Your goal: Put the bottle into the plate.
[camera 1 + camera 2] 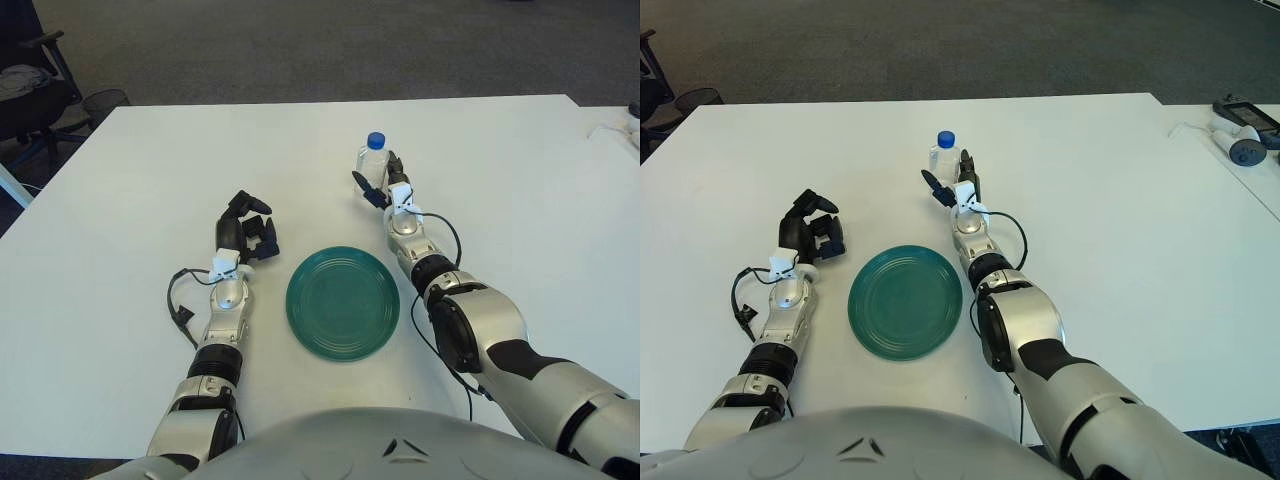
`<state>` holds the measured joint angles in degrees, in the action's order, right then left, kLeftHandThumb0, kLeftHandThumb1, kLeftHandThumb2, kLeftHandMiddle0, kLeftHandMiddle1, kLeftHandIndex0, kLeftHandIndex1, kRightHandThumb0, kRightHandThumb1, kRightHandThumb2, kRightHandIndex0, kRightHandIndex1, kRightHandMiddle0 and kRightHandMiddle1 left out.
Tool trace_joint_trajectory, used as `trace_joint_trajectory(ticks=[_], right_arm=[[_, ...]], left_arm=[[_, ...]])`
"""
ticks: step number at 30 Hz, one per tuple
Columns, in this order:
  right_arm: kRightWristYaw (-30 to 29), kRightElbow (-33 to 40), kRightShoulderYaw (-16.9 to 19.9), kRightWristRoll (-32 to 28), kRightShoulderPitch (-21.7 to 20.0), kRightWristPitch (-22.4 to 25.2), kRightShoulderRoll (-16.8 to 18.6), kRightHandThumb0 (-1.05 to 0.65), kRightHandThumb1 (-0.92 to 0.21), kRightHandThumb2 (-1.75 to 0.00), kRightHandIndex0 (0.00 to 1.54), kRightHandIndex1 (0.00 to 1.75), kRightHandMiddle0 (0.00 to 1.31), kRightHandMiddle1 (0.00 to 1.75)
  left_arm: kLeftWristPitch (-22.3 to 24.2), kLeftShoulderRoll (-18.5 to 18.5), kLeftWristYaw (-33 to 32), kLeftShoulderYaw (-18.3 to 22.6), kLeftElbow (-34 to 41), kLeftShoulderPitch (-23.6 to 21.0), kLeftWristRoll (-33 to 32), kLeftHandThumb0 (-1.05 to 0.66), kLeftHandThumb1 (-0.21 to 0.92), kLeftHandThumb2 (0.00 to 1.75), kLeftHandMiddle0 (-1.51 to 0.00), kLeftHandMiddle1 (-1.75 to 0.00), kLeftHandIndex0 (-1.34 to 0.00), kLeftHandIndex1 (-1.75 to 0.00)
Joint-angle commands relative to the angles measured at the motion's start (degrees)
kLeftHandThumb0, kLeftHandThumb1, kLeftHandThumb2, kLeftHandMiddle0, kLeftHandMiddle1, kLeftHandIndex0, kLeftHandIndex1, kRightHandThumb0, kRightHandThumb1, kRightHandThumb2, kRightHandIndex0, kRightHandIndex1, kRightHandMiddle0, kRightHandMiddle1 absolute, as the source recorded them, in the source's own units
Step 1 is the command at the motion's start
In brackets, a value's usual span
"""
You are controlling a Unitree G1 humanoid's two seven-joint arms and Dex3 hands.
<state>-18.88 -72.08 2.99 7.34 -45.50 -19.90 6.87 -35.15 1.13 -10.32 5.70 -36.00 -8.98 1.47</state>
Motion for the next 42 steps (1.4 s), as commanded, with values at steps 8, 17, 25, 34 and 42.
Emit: trace_joint_trajectory(ticks=[8,17,25,34,42], right_arm=[[-3.53,-1.71,-0.83,1.02,-2.96,1.02,1.71,-1.05,-0.92,-0.23,0.06,0.03,0.03,0.02],[-7.81,-2.91,-0.88,1.23,-4.39,2.16,2.12,-0.88,-0.89,-0.13,0.13,1.06,0.00,1.35],[-9.04,-2.85,-1.70,1.99,-3.84,-0.60,2.29,-0.53,-0.46,-0.75,0.52,1.67,0.40,1.73],[-10.02,-3.56,-2.67,2.91,-3.06,-2.01,2.12,-0.43,-0.43,-0.81,0.90,1.74,0.77,1.75],[-10.78,-3.94,-3.01,3.56,-2.48,-1.62,2.06,-0.39,-0.43,-0.86,1.01,1.75,0.84,1.75]], left_arm=[[-0.03,0.29,0.89,0.64,-2.92,4.23,-0.22,-0.50,0.22,1.43,-1.21,-1.75,-0.68,-1.75],[-0.37,0.14,0.62,0.92,-3.33,4.18,-0.29,-0.50,0.22,1.43,-1.22,-1.75,-0.69,-1.75],[-0.49,-0.17,-0.05,1.10,-2.79,4.52,0.00,-0.50,0.22,1.43,-1.21,-1.75,-0.68,-1.75],[0.01,-0.19,-1.46,1.11,-2.29,4.92,0.83,-0.51,0.21,1.45,-1.24,-1.75,-0.70,-1.75],[-0.81,-0.37,-1.91,1.16,-2.82,4.84,0.71,-0.51,0.20,1.46,-1.24,-1.75,-0.70,-1.75]])
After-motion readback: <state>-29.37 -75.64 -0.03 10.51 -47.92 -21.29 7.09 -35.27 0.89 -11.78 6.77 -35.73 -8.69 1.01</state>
